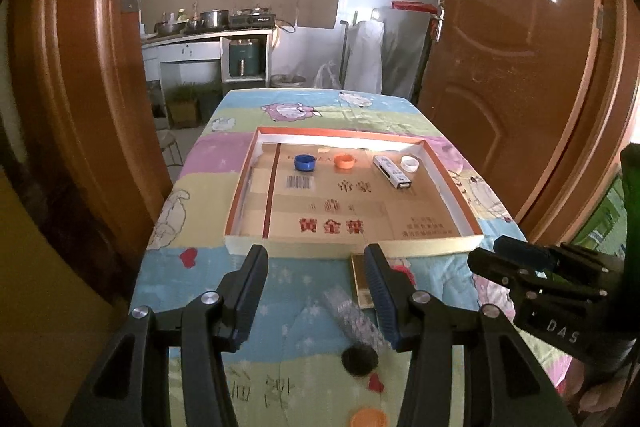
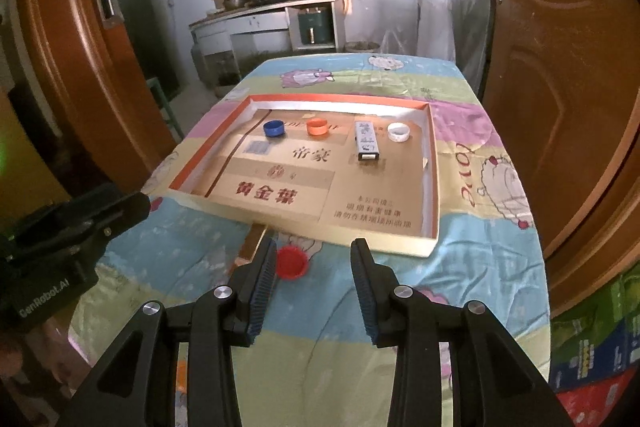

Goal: Organize rigid objects
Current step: 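Withdraw both open tools from the tray toward the items on the cloth, then grasp the large orange lid with the left tool while the right tool grasps the black cap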

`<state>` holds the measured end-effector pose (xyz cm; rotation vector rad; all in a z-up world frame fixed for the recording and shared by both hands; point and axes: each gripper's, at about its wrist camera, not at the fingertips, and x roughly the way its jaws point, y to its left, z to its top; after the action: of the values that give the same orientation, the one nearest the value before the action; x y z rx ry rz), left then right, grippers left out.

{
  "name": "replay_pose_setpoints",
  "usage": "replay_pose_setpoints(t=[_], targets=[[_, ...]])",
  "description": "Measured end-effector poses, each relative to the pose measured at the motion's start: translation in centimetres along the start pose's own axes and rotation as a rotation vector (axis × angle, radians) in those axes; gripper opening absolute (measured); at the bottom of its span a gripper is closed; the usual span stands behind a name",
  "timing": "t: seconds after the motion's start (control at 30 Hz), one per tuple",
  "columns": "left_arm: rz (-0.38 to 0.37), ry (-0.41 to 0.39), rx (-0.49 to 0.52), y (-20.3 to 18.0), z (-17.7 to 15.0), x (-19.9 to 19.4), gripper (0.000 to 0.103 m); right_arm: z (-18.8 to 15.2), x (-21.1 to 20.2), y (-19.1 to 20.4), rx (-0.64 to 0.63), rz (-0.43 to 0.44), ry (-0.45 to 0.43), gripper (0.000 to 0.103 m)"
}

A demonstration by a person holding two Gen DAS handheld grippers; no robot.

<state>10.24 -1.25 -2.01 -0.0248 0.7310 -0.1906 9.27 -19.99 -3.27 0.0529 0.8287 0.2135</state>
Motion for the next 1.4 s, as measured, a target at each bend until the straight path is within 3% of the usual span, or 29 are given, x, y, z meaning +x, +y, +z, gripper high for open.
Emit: replay_pose_setpoints(t=[0.3,0.77,0.9,1.27,1.4], targets=[[-0.029,-0.007,0.010,-0.5,-3.8,-1.7,0.050,-2.9,-2.0,0.7,0.012,0.008,-0.004,0.044],[-0.093,0.002,0.079,-2.2,-10.0,-1.8,0.050,-6.3,-1.6,2.0,0.011,0.013,0.038,0.047],[-0.100,0.015,0.112,-2.9,-11.3,-1.3,0.050,-6.8,-1.2,1.9,0.015,0.012,0.048,0.052],[-0.090,0.061,0.138,-3.3,-13.6,0.8,0.050,-7.5,-0.3,1.7,0.021,0.013,0.071,0.053],[-0.048,0.030,0.148,-3.0,-13.9,0.4,0.030,-7.9,0.3,1.8,0.020,0.025,0.086,0.053]])
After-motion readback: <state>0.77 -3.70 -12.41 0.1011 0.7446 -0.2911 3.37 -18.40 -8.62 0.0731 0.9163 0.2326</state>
